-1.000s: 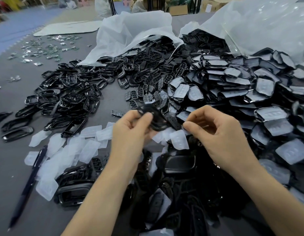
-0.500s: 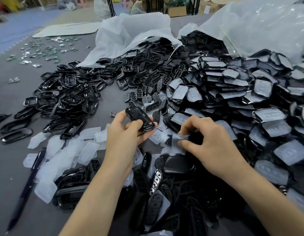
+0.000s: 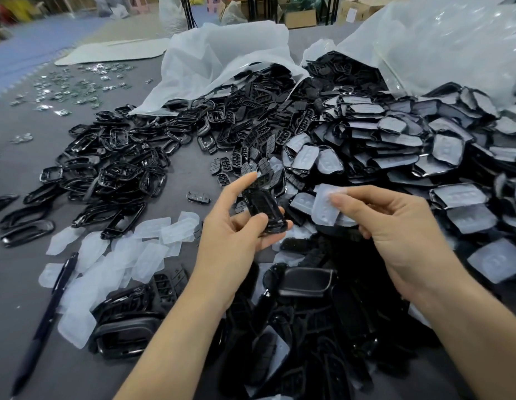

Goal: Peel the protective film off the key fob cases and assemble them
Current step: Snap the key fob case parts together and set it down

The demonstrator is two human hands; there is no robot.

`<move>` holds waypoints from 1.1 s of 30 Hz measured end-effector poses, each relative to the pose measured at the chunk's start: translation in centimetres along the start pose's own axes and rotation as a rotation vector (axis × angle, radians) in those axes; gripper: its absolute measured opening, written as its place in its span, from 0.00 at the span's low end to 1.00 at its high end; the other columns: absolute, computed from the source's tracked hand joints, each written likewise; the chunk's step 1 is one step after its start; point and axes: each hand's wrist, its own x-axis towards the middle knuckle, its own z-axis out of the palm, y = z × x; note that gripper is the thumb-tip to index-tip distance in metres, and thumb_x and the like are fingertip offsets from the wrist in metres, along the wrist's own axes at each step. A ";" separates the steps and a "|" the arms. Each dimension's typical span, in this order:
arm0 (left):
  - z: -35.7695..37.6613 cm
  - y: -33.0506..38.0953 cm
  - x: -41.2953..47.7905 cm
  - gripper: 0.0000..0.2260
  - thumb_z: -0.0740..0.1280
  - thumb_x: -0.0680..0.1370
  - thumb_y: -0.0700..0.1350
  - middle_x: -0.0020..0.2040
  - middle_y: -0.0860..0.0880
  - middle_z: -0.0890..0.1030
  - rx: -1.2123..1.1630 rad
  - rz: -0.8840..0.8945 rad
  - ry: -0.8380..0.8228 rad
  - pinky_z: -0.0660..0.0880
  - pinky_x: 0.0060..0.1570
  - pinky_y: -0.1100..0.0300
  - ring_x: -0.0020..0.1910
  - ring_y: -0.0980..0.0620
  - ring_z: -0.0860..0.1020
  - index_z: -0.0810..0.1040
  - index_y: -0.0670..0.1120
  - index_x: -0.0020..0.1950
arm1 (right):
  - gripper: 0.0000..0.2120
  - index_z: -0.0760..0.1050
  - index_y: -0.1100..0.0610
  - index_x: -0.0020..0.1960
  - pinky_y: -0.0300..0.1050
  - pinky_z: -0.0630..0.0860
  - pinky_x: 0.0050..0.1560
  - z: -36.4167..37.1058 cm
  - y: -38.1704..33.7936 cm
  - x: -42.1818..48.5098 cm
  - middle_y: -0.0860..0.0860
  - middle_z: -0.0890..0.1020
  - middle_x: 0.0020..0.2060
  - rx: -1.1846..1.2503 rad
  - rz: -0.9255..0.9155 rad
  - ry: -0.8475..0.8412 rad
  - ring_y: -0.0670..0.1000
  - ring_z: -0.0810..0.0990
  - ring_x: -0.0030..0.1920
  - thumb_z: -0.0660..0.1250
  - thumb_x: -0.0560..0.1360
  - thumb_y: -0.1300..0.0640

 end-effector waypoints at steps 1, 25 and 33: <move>0.0 0.0 0.0 0.18 0.59 0.79 0.30 0.44 0.40 0.84 0.015 0.009 -0.010 0.80 0.42 0.63 0.44 0.45 0.85 0.79 0.51 0.58 | 0.05 0.85 0.50 0.36 0.26 0.66 0.29 0.0 0.0 0.0 0.42 0.78 0.26 0.007 0.003 -0.001 0.39 0.71 0.25 0.74 0.61 0.50; 1.5 -0.6 -0.9 0.15 0.68 0.72 0.51 0.46 0.38 0.84 0.121 -0.019 -0.237 0.81 0.47 0.55 0.47 0.43 0.84 0.83 0.40 0.48 | 0.02 0.82 0.53 0.35 0.34 0.70 0.27 -0.1 0.2 -0.1 0.49 0.78 0.26 0.006 0.028 -0.137 0.44 0.72 0.25 0.74 0.64 0.57; 1.6 -0.7 -0.8 0.07 0.67 0.78 0.39 0.40 0.43 0.85 0.230 0.005 -0.211 0.82 0.44 0.56 0.42 0.47 0.85 0.81 0.42 0.40 | 0.05 0.82 0.55 0.36 0.34 0.72 0.29 0.1 0.2 -0.1 0.50 0.80 0.27 -0.075 -0.053 -0.120 0.44 0.74 0.27 0.73 0.69 0.63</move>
